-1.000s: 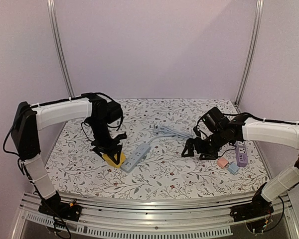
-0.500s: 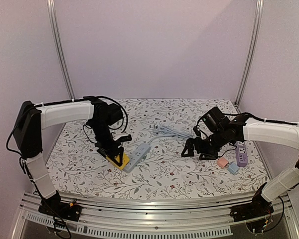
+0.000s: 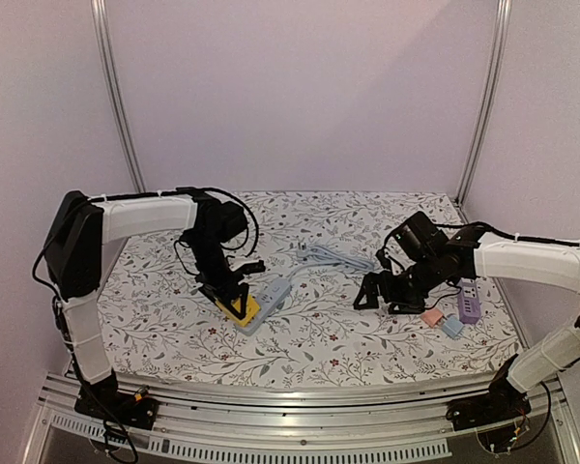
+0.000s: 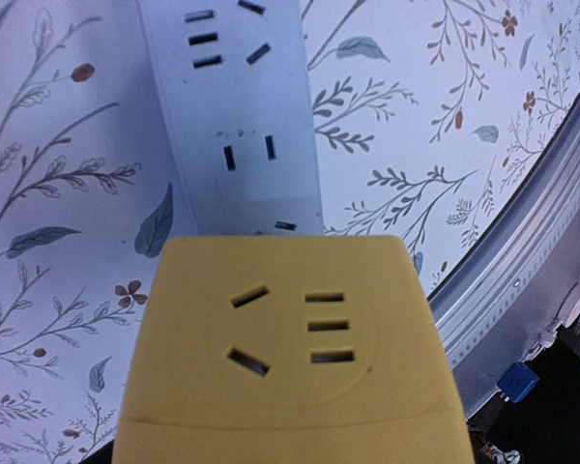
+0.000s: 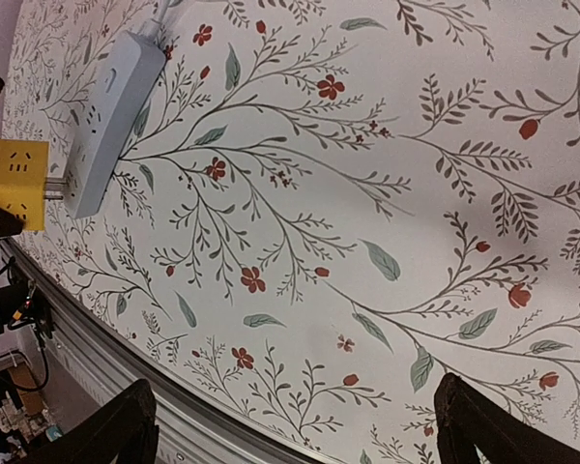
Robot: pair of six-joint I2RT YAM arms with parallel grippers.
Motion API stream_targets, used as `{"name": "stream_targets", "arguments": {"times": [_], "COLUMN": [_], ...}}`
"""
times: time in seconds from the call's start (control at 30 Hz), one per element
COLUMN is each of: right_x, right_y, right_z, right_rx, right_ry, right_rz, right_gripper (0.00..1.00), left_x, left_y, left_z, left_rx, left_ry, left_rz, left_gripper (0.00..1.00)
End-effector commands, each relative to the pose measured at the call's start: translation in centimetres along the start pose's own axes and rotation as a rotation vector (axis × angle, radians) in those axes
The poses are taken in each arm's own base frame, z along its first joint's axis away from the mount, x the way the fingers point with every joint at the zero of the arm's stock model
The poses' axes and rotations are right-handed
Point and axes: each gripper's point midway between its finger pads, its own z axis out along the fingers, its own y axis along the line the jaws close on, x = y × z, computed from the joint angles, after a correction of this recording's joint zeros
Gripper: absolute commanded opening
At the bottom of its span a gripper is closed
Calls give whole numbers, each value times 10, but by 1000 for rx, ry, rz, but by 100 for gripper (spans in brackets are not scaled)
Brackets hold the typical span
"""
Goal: Insert the plug
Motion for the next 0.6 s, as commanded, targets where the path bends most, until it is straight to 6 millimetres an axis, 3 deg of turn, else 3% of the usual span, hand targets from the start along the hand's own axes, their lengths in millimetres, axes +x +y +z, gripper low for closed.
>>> {"name": "stream_targets", "arguments": {"times": [0.0, 0.3, 0.57], "right_x": [4, 7, 7], "right_y": [1, -2, -2], "right_z": [-5, -5, -4], "right_rx": [-6, -7, -7], "right_ry": [-10, -13, -16], "right_rz": [-6, 6, 3], "right_gripper": [99, 99, 99], "left_x": [-13, -9, -2], "left_y": [8, 14, 3], "left_z": [-4, -3, -1], "left_rx": [17, 27, 94], "left_ry": [-20, -17, -26], "left_rz": [-2, -33, -45], "left_gripper": [0, 0, 0]}}
